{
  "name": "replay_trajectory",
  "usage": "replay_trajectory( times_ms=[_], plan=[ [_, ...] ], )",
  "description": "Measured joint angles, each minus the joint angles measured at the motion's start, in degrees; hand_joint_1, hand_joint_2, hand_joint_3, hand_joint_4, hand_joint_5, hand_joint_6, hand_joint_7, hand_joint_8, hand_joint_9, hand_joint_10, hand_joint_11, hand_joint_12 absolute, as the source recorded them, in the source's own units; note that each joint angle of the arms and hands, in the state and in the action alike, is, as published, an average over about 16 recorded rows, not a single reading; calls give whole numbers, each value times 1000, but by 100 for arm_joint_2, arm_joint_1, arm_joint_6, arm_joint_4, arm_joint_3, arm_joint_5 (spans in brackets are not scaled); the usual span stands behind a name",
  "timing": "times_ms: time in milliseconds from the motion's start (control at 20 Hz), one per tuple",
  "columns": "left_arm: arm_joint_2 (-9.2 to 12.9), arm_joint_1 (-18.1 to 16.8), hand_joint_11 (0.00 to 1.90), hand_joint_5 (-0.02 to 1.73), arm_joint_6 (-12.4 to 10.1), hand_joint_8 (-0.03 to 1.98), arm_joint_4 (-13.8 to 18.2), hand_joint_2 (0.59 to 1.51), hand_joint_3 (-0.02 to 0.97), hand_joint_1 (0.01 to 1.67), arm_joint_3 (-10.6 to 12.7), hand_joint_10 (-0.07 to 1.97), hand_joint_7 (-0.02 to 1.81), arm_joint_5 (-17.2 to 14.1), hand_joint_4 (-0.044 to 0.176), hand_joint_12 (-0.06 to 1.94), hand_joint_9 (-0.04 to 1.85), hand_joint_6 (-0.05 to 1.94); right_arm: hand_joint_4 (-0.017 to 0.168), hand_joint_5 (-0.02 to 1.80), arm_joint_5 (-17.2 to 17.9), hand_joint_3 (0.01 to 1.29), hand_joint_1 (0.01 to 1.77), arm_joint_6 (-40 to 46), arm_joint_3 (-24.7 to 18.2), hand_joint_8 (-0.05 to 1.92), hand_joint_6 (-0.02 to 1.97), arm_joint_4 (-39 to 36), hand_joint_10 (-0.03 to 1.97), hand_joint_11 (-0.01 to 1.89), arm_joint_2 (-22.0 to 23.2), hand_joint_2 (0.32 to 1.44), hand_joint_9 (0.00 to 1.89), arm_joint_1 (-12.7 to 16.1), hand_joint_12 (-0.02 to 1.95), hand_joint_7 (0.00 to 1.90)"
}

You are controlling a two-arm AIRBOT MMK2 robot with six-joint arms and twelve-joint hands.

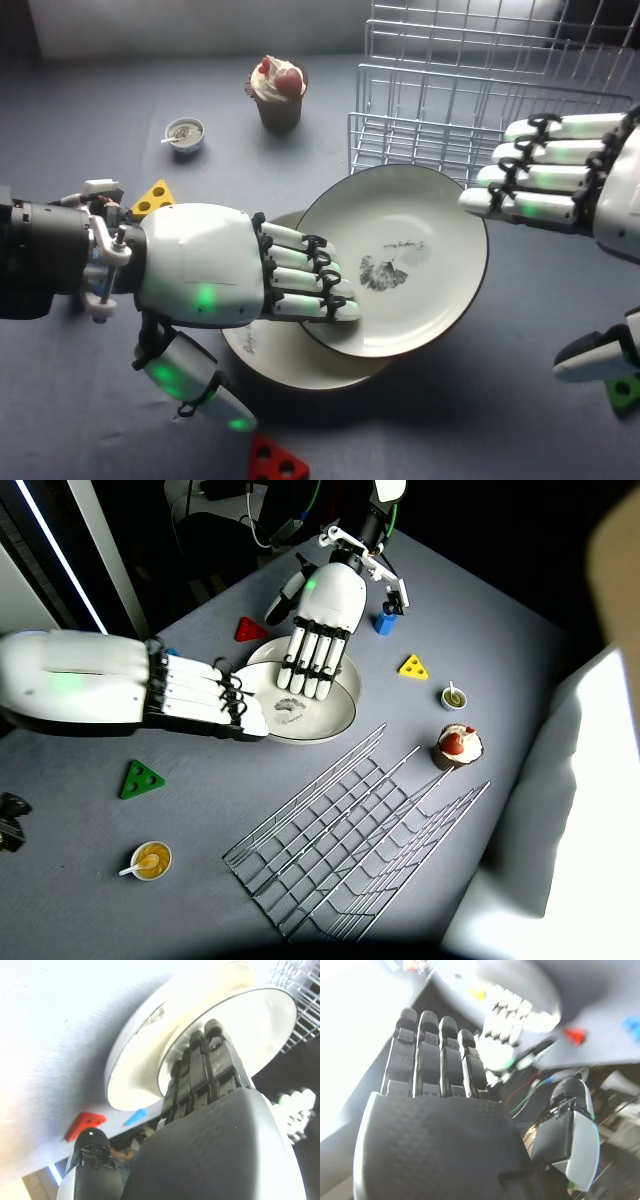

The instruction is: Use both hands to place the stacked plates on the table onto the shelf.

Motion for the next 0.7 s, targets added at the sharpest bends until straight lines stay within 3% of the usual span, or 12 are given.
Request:
replay_trajectory(
  times_ms=[300,700],
  plan=[
    [-104,-91,180,98,0,-15,17,1069,4,15,0,-1,121,100,-7,15,200,-20,4,148,-189,16,607,-399,250,9,14,11,1,253,-497,865,236,201,25,220],
    [-171,-153,197,99,-2,-15,46,1069,3,23,1,10,121,160,-8,15,199,-21,4,209,-191,15,1121,-542,471,8,15,38,3,285,-941,904,262,428,34,237]
  ],
)
